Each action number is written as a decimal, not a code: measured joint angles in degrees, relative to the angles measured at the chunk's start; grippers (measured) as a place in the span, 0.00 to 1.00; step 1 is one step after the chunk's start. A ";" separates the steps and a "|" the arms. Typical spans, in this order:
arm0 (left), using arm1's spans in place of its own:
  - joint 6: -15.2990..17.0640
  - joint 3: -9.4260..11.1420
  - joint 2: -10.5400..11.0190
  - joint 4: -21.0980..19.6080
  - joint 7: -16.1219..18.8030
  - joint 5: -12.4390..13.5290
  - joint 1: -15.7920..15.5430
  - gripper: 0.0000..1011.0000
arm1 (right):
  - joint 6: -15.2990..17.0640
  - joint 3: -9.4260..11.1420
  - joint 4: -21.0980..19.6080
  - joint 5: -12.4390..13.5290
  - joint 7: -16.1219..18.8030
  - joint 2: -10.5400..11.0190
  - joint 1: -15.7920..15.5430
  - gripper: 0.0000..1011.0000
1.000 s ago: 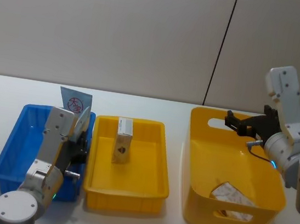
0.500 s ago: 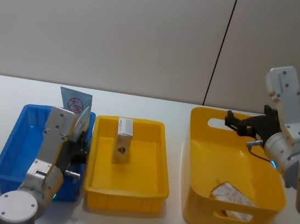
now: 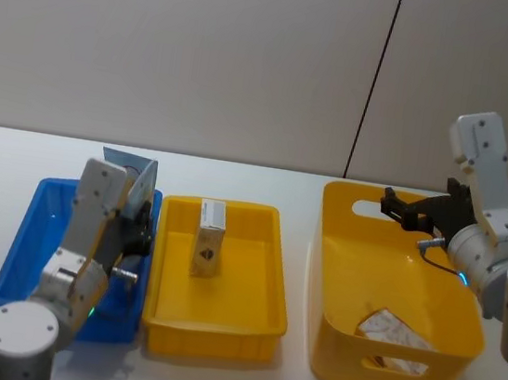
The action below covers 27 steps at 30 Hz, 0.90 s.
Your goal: Bimanual collaborative sorting of washing and personal care products
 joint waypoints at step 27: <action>7.25 -3.77 6.46 -21.04 -8.89 -1.98 -4.49 0.23 | -2.27 -0.27 0.39 0.76 2.69 0.22 0.32 0.99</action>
